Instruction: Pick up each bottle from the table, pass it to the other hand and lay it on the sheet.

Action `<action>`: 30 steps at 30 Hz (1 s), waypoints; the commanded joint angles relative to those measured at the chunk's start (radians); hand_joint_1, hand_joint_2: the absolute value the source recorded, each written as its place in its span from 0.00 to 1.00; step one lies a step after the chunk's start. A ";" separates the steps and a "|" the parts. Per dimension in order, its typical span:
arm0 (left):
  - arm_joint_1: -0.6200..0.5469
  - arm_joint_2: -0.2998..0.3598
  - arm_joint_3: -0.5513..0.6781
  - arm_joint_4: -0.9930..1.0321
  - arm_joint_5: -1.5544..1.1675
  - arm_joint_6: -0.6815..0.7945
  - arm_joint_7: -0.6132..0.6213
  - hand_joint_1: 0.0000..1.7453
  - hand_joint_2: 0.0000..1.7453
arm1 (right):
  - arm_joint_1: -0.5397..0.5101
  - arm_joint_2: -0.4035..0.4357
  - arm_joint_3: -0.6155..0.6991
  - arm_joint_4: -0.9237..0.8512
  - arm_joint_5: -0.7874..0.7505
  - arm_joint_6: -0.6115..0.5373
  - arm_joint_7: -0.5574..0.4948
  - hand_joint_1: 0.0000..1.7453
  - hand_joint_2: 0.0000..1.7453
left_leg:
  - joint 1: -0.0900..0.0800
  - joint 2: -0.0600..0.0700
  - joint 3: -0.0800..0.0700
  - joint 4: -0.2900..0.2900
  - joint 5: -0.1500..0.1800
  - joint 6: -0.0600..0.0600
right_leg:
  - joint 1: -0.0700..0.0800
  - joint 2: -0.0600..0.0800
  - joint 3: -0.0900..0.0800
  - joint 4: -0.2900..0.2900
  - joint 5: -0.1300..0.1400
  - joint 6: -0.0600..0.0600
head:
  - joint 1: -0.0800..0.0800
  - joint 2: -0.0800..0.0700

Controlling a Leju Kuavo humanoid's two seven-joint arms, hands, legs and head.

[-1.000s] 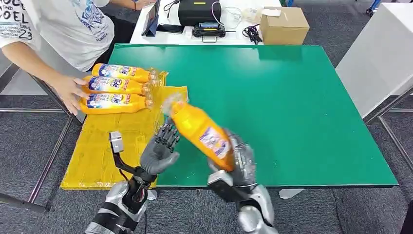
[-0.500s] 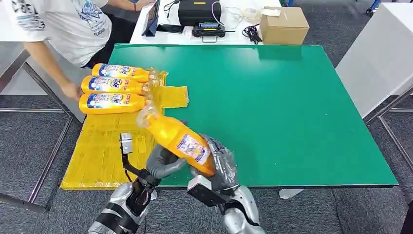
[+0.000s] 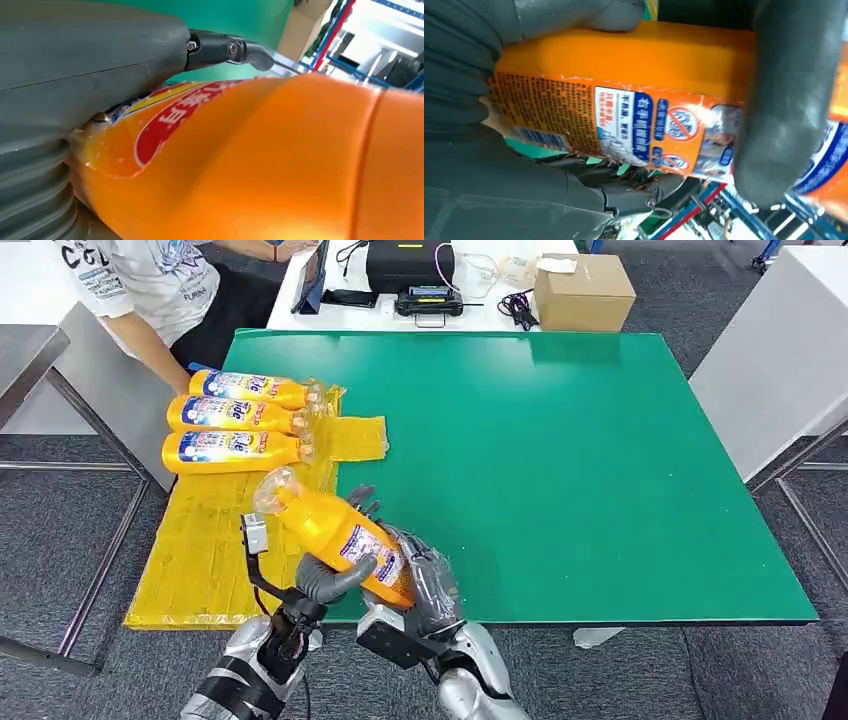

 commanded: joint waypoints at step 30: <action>0.006 -0.028 0.102 -0.127 -0.193 0.259 -0.128 1.00 1.00 | 0.001 -0.010 -0.035 -0.165 -0.081 -0.029 0.067 0.00 0.00 | 0.001 0.001 0.002 0.001 -0.002 -0.002 | 0.002 0.000 0.002 0.001 -0.002 -0.002 | 0.000 0.000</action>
